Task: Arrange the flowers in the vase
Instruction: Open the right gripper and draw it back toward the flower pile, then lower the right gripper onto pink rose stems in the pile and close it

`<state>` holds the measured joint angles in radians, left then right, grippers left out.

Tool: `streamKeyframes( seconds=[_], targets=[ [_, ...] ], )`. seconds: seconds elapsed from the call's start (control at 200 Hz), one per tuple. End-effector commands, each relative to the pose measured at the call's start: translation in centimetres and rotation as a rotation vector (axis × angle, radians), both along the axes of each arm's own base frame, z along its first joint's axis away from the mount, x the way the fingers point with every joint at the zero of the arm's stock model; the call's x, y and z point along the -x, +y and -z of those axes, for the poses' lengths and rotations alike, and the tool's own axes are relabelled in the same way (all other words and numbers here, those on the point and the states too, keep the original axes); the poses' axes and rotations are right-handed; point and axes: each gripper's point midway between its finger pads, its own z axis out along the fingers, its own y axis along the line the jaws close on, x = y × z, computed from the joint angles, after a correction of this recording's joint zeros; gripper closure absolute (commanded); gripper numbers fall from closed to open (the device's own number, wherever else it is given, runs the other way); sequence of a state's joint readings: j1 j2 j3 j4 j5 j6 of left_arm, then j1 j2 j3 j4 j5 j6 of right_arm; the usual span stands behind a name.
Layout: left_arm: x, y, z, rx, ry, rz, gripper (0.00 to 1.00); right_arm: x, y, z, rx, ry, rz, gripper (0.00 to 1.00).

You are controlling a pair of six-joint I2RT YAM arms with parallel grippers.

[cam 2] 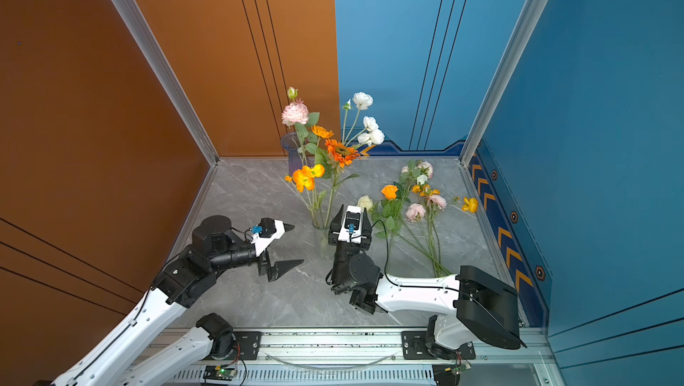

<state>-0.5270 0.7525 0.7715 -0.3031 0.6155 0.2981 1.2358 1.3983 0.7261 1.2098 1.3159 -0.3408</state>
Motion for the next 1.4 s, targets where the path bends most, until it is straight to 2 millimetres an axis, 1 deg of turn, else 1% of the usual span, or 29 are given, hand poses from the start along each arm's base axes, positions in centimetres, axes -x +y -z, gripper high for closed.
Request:
streamKeyframes(
  seconds=[0.0, 0.09, 0.175, 0.295, 0.39, 0.405, 0.42, 0.43, 0.445, 0.48, 0.541, 0.571, 0.586, 0.616, 0.666, 0.736, 0.776, 0.826, 0.886, 0.971, 1.091, 1.221, 1.296, 1.346, 1.351, 1.361, 1.396],
  targets=[
    [0.6, -0.5, -0.1, 0.004, -0.028, 0.04, 0.02, 0.1, -1.9, -0.3, 0.032, 0.027, 0.04, 0.4],
    [0.4, -1.1, -0.5, 0.003, -0.04, 0.054, 0.02, -0.2, -3.0, -0.7, 0.044, 0.045, 0.033, 0.39],
    [0.4, -2.1, -1.4, -0.001, -0.044, 0.076, 0.02, -0.7, -4.9, -0.4, 0.003, 0.08, 0.006, 0.41],
    [0.2, -4.2, -2.4, -0.042, -0.095, 0.093, 0.02, -1.8, -9.0, 1.1, -0.108, 0.158, -0.014, 0.43],
    [0.4, -6.5, -2.8, -0.117, -0.143, 0.129, 0.02, -1.7, -12.6, 1.9, -0.16, 0.189, 0.028, 0.43],
    [0.5, -6.9, -2.7, -0.131, -0.148, 0.137, 0.02, -1.7, -13.2, 2.0, -0.165, 0.193, 0.038, 0.43],
    [0.6, -7.3, -2.2, -0.153, -0.15, 0.15, 0.02, -1.7, -13.7, 2.0, -0.168, 0.198, 0.047, 0.43],
    [0.7, -7.6, -2.9, -0.151, -0.165, 0.154, 0.02, -1.6, -14.0, 2.1, -0.167, 0.202, 0.049, 0.43],
    [0.8, -8.0, -3.0, -0.161, -0.175, 0.163, 0.02, -1.6, -14.6, 2.1, -0.168, 0.207, 0.058, 0.43],
    [1.0, -9.1, -2.8, -0.184, -0.188, 0.187, 0.02, -1.4, -15.7, 2.1, -0.173, 0.216, 0.074, 0.42],
    [1.5, -10.5, -2.3, -0.198, -0.181, 0.234, 0.02, -1.1, -17.6, 2.2, -0.177, 0.237, 0.107, 0.37],
    [1.7, -11.1, -2.0, -0.197, -0.161, 0.257, 0.02, -1.0, -18.2, 2.5, -0.172, 0.261, 0.113, 0.33],
    [1.8, -11.3, -1.9, -0.194, -0.148, 0.267, 0.02, -1.1, -19.1, 2.7, -0.176, 0.271, 0.139, 0.32],
    [2.1, -11.8, -1.5, -0.189, -0.12, 0.293, 0.02, -1.1, -20.0, 3.1, -0.18, 0.303, 0.155, 0.3],
    [2.4, -12.2, -0.6, -0.189, -0.074, 0.318, 0.02, -1.3, -21.0, 4.1, -0.192, 0.371, 0.165, 0.28],
    [2.8, -12.4, 0.6, -0.202, -0.033, 0.329, 0.02, -2.1, -21.4, 6.3, -0.236, 0.49, 0.138, 0.28],
    [2.7, -12.4, 1.2, -0.215, -0.043, 0.307, 0.02, -2.8, -21.3, 7.8, -0.27, 0.555, 0.118, 0.28],
    [2.0, -12.3, 1.9, -0.23, -0.062, 0.257, 0.02, -3.6, -21.2, 9.8, -0.316, 0.632, 0.098, 0.28],
    [1.3, -12.3, 2.3, -0.237, -0.074, 0.216, 0.02, -4.8, -20.7, 11.9, -0.366, 0.711, 0.067, 0.29],
    [0.8, -12.2, 2.6, -0.253, -0.077, 0.188, 0.02, -6.6, -19.5, 14.6, -0.404, 0.817, 0.007, 0.33],
    [0.6, -11.9, 2.1, -0.247, -0.091, 0.179, 0.02, -9.3, -18.0, 17.2, -0.394, 0.902, -0.04, 0.46],
    [0.5, -11.8, 2.0, -0.248, -0.101, 0.175, 0.02, -11.9, -17.8, 19.9, -0.388, 0.933, -0.022, 0.51],
    [0.5, -11.8, 1.9, -0.247, -0.103, 0.173, 0.02, -13.2, -17.4, 21.7, -0.4, 0.956, -0.026, 0.52],
    [0.5, -11.7, 1.8, -0.245, -0.105, 0.17, 0.02, -14.0, -17.1, 23.0, -0.408, 0.984, -0.029, 0.55],
    [0.6, -11.6, 2.4, -0.256, -0.097, 0.172, 0.02, -14.1, -17.1, 23.1, -0.408, 0.988, -0.03, 0.55],
    [0.7, -11.5, 3.0, -0.265, -0.09, 0.174, 0.02, -14.2, -17.0, 23.3, -0.409, 0.991, -0.032, 0.56],
    [0.7, -11.5, 3.1, -0.267, -0.09, 0.173, 0.02, -14.7, -16.7, 24.1, -0.417, 1.007, -0.035, 0.56]
  ],
)
